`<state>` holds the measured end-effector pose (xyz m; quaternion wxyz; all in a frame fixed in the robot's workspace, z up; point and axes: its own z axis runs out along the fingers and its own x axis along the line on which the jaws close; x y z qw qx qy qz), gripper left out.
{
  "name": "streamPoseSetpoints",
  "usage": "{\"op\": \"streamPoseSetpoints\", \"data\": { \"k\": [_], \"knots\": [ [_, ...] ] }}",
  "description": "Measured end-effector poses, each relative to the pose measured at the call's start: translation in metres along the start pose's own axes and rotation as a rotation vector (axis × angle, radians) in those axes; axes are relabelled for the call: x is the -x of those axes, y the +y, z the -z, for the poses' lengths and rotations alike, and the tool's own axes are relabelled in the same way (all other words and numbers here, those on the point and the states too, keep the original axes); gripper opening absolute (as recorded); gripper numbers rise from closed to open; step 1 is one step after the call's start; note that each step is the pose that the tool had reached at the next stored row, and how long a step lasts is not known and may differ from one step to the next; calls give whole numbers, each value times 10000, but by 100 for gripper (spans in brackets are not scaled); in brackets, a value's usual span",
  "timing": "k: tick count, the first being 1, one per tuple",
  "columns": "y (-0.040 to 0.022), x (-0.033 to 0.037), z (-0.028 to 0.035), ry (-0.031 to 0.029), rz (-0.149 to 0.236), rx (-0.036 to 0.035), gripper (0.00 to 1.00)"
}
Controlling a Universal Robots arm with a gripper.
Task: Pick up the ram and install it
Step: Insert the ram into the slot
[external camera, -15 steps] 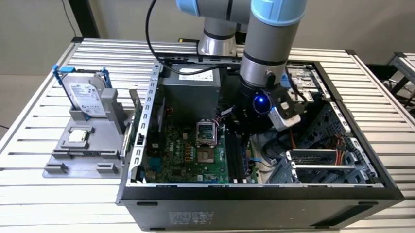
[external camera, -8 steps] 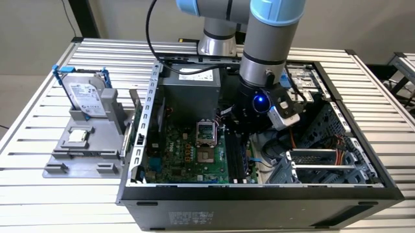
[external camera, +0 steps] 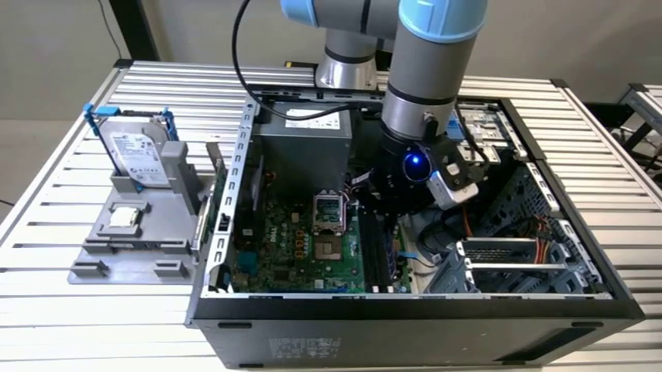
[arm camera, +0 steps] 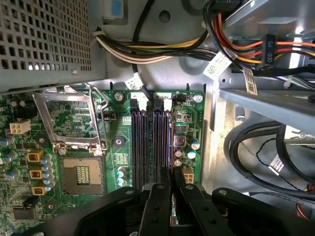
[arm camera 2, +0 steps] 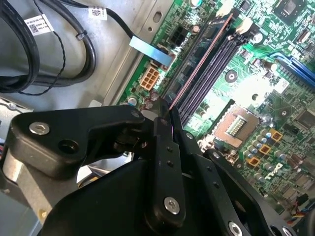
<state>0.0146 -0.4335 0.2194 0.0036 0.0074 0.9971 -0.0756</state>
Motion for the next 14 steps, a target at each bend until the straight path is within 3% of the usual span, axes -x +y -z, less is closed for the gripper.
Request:
{"op": "streamPoseSetpoints", "data": {
  "k": [3, 14],
  "knots": [
    [-1, -23, 0, -1, 0, -1, 0],
    [5, -5, -38, 0, -1, -3, 0]
  ]
}}
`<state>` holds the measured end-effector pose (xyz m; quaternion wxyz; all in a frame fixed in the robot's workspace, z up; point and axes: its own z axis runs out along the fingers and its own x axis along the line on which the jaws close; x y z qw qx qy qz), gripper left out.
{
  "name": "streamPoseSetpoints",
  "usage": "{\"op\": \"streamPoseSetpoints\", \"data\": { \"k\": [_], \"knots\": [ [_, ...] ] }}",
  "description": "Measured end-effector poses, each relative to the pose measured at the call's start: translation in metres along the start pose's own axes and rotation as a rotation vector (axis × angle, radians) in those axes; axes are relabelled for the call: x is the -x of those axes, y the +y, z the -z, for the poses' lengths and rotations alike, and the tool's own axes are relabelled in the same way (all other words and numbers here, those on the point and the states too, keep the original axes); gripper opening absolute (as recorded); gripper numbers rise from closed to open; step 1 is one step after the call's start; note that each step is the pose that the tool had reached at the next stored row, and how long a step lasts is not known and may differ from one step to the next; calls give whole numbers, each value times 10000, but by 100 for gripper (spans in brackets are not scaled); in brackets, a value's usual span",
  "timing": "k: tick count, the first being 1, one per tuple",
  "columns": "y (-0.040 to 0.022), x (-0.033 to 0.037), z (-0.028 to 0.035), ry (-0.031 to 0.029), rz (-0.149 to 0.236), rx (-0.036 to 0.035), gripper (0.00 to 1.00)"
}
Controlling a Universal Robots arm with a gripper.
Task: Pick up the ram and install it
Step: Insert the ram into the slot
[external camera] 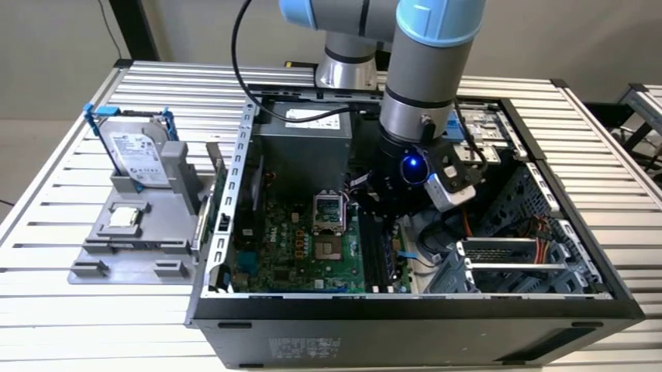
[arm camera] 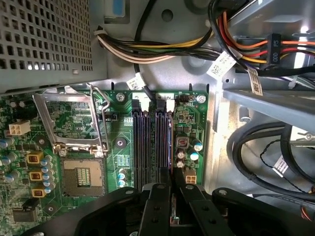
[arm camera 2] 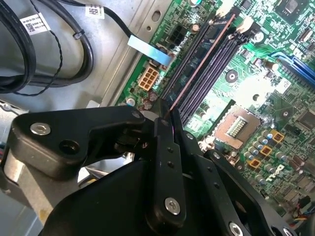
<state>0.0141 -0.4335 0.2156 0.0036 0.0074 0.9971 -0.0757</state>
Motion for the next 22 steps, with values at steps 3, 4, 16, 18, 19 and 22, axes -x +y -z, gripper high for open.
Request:
{"op": "streamPoseSetpoints", "data": {
  "k": [3, 4, 16, 18, 19, 22],
  "knots": [
    [0, 0, -1, 0, 0, -1, 0],
    [0, -1, -1, 1, -12, 0, 0],
    [7, -2, -48, 44, -169, -3, 0],
    [8, -3, -49, 44, -170, -1, 0],
    [8, -3, -49, 44, -170, -1, 0],
    [8, -3, -50, 44, -170, 0, 100]
  ]
}}
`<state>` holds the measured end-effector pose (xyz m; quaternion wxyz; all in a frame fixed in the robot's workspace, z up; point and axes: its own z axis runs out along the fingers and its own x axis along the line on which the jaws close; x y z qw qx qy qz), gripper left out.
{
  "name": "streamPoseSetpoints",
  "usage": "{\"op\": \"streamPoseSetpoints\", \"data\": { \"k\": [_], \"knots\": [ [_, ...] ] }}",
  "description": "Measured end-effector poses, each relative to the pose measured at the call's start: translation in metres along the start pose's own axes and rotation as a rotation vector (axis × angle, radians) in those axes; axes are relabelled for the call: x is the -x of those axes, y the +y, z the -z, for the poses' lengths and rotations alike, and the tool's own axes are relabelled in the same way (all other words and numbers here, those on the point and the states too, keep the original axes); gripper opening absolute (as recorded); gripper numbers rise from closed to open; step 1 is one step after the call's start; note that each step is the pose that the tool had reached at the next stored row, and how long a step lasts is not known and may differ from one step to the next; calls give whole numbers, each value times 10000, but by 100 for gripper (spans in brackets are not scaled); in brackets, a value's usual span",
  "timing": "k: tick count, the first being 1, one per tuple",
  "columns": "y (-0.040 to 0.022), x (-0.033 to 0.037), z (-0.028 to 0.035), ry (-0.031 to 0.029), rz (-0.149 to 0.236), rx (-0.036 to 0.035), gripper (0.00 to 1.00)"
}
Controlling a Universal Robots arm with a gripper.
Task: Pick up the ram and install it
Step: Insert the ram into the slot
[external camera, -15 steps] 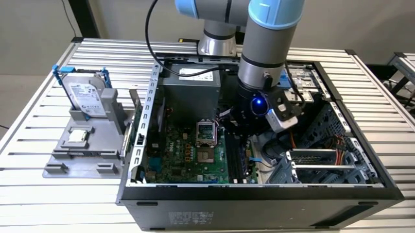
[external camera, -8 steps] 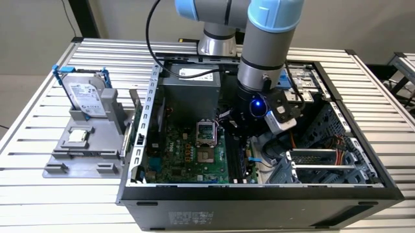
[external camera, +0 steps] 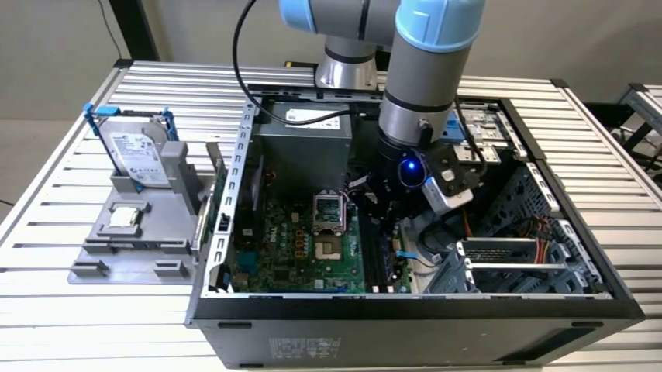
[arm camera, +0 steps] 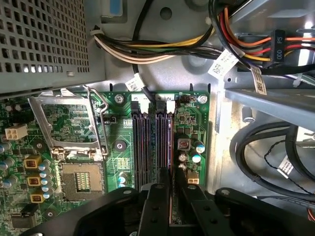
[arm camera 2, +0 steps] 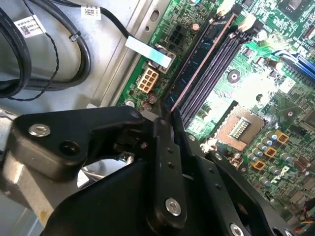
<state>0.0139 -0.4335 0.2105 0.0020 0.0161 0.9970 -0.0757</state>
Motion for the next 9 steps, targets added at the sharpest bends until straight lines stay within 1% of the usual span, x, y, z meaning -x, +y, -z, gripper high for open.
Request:
{"op": "streamPoseSetpoints", "data": {
  "k": [1, 3, 6, 7, 8, 9],
  "knots": [
    [-1, 0, 3, 1, 0, -2, 100],
    [-14, 1, 86, 9, -69, 1, 100],
    [-36, 3, 224, 11, -73, -1, 100],
    [-40, 3, 261, 11, -73, 1, 100],
    [-43, 3, 281, 11, -73, -1, 100],
    [-45, 3, 284, 11, -71, -1, 100]
  ]
}}
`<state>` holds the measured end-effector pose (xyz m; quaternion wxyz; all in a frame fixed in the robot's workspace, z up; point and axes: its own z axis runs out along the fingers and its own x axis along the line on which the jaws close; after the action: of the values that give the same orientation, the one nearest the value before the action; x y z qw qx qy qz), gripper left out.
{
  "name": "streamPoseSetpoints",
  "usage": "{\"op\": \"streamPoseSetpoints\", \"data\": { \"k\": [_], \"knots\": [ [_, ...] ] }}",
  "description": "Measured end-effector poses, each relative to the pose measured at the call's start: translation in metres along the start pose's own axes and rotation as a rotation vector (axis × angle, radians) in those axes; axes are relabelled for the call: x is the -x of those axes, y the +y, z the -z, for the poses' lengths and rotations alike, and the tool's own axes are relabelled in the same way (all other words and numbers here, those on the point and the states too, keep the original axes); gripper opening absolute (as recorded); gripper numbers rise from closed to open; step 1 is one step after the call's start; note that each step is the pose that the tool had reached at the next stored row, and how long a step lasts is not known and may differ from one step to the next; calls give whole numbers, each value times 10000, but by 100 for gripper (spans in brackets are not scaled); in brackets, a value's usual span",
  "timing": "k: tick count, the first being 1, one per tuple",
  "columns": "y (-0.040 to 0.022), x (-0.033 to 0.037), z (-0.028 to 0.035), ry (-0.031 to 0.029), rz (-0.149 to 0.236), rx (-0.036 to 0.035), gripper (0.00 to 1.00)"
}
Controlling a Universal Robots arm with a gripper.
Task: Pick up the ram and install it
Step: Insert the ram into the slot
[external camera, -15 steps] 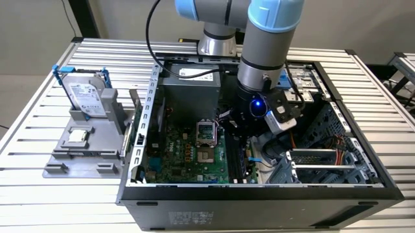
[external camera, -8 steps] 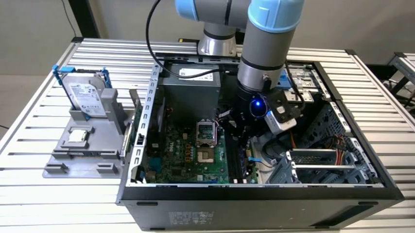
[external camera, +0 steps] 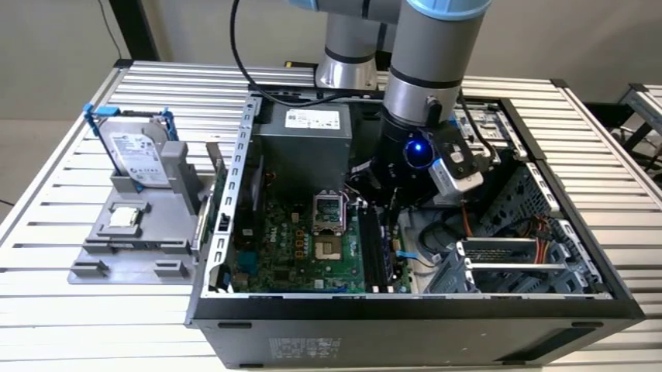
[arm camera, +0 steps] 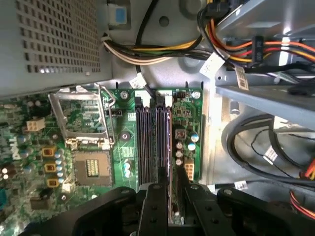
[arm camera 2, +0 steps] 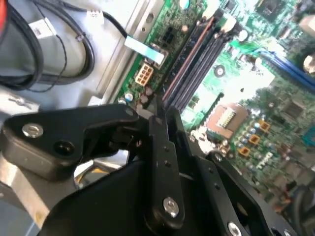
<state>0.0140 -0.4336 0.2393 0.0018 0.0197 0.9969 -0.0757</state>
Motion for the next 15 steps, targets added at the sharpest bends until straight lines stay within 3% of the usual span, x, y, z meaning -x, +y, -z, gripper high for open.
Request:
{"op": "streamPoseSetpoints", "data": {
  "k": [1, 2, 15],
  "knots": [
    [0, 0, -1, -1, 0, 2, 100],
    [0, 0, 0, 0, 0, 2, 0],
    [0, 0, 0, 0, 1, 0, 0]
  ]
}}
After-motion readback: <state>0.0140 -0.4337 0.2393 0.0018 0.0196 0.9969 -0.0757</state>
